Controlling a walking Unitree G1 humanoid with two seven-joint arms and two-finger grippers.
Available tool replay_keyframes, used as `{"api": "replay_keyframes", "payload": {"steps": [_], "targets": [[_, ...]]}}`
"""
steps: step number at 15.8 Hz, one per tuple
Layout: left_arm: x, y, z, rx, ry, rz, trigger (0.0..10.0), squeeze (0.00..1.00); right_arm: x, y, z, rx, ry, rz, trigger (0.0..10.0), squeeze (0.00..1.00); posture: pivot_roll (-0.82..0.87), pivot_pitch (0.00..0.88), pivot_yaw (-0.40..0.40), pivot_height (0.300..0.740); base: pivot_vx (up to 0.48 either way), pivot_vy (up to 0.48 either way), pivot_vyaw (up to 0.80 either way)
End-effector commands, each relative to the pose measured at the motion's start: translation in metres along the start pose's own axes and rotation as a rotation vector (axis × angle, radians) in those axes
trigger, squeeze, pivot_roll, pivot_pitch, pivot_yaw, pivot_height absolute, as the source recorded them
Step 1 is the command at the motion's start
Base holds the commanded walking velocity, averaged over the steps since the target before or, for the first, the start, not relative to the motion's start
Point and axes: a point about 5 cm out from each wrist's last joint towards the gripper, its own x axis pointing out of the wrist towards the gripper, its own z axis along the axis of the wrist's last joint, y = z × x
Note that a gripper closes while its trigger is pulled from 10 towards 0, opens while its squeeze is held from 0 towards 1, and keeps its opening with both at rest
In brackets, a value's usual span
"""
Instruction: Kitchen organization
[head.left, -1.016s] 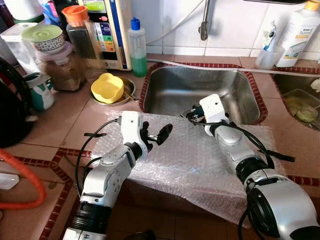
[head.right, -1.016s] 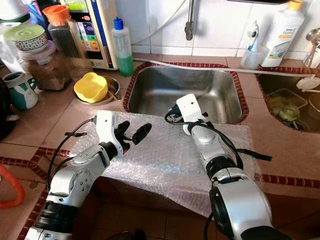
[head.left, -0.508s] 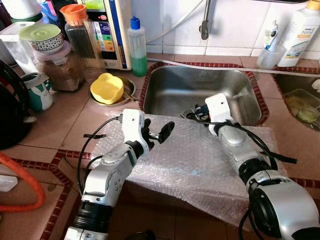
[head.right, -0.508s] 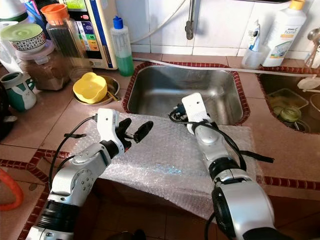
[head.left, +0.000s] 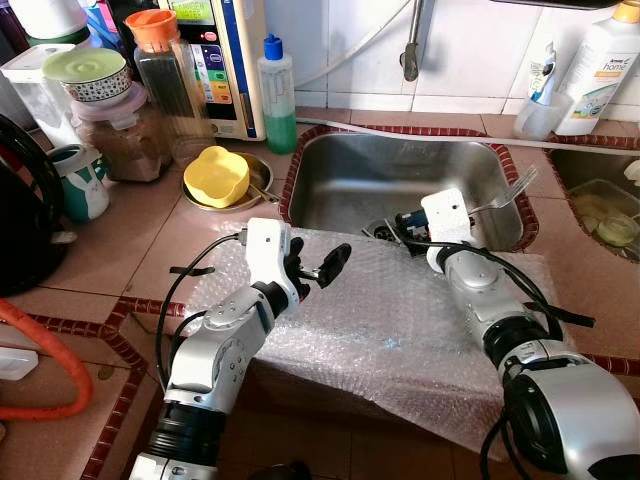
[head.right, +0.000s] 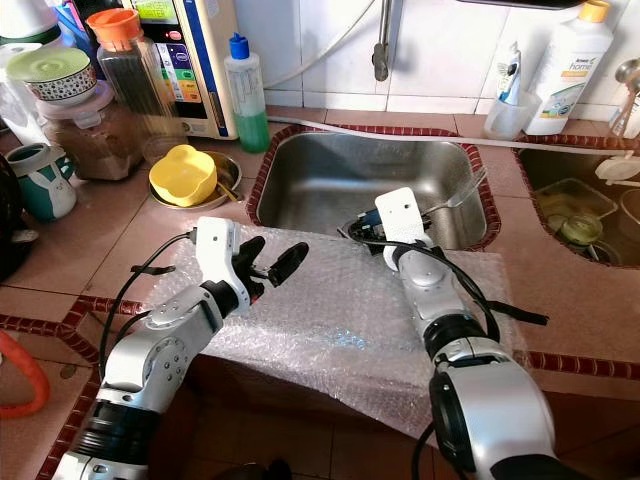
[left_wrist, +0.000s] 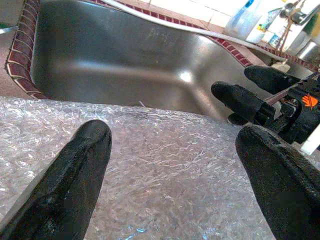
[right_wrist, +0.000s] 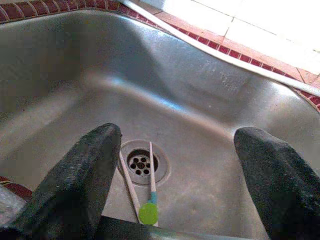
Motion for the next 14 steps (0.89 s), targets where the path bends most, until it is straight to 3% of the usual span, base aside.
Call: {"api": "replay_keyframes", "payload": {"steps": [1,6,8,9,10,11,14], "targets": [[0.001,0.0,0.001,0.018,0.002,-0.003,10.0,0.0,-0.002,-0.005,-0.007,0.011,0.046,-0.009,10.0,1.0,0.08,0.06,0.083,0.74,0.0,0.0,0.0],[0.002,0.0,0.001,0.03,0.006,-0.002,10.0,0.0,-0.002,-0.004,-0.013,0.107,0.117,0.054,10.0,1.0,0.08,0.055,0.085,0.74,0.0,0.0,0.0],[0.002,0.001,0.002,0.035,0.006,0.002,10.0,0.0,-0.002,-0.007,-0.011,0.02,0.119,0.079,10.0,1.0,0.09,0.055,0.085,0.74,0.0,0.0,0.0],[0.001,0.001,0.002,0.04,0.004,0.006,10.0,0.0,-0.001,-0.012,-0.006,-0.113,0.101,0.066,10.0,1.0,0.09,0.054,0.085,0.74,0.0,0.0,0.0],[0.001,0.003,0.002,0.049,0.002,0.019,10.0,0.0,0.001,-0.021,0.005,-0.177,0.048,0.005,10.0,1.0,0.09,0.054,0.085,0.74,0.0,0.0,0.0],[0.001,0.003,0.002,0.055,0.001,0.026,10.0,0.0,0.004,-0.036,0.019,-0.118,-0.003,-0.094,10.0,1.0,0.09,0.054,0.082,0.74,0.0,0.0,0.0],[0.0,0.003,0.001,0.064,0.003,0.039,10.0,0.0,0.006,-0.041,0.033,-0.088,-0.068,-0.126,10.0,1.0,0.09,0.052,0.079,0.74,0.0,0.0,0.0]]}}
